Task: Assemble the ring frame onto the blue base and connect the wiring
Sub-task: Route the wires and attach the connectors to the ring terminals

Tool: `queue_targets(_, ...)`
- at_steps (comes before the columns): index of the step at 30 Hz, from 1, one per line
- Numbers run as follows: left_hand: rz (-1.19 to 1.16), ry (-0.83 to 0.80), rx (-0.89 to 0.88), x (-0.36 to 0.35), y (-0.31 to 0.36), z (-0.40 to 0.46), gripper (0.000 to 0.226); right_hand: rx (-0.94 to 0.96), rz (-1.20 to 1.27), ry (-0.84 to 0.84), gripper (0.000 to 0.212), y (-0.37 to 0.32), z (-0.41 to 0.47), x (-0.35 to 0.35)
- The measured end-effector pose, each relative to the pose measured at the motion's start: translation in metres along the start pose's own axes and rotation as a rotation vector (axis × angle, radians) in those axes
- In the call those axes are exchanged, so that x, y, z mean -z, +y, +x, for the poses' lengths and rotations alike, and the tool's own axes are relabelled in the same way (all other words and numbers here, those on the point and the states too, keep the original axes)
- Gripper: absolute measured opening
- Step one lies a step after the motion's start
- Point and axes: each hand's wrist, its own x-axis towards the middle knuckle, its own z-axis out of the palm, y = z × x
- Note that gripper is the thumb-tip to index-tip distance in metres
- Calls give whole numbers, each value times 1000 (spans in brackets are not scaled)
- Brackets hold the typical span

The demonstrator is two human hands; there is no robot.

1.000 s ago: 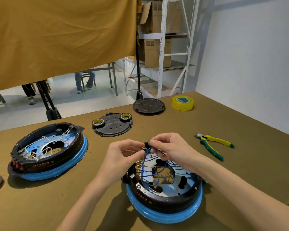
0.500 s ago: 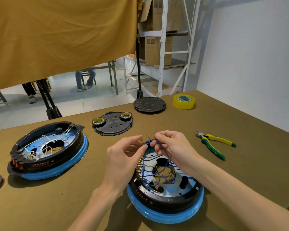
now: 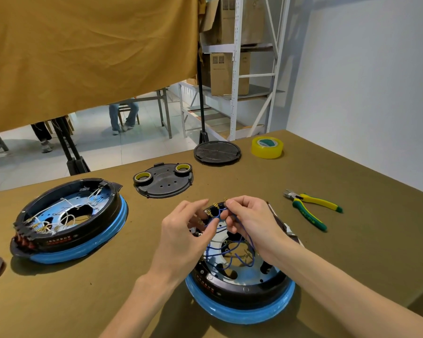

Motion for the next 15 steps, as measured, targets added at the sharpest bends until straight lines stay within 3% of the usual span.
queue_targets(3, 13, -19, -9, 2, 1, 0, 58, 14, -1, -8, 12, 0, -3, 3)
queue_targets(15, 155, -102, -134, 9, 5, 1, 48, 20, -1, -1, 11, 7, -5, 2)
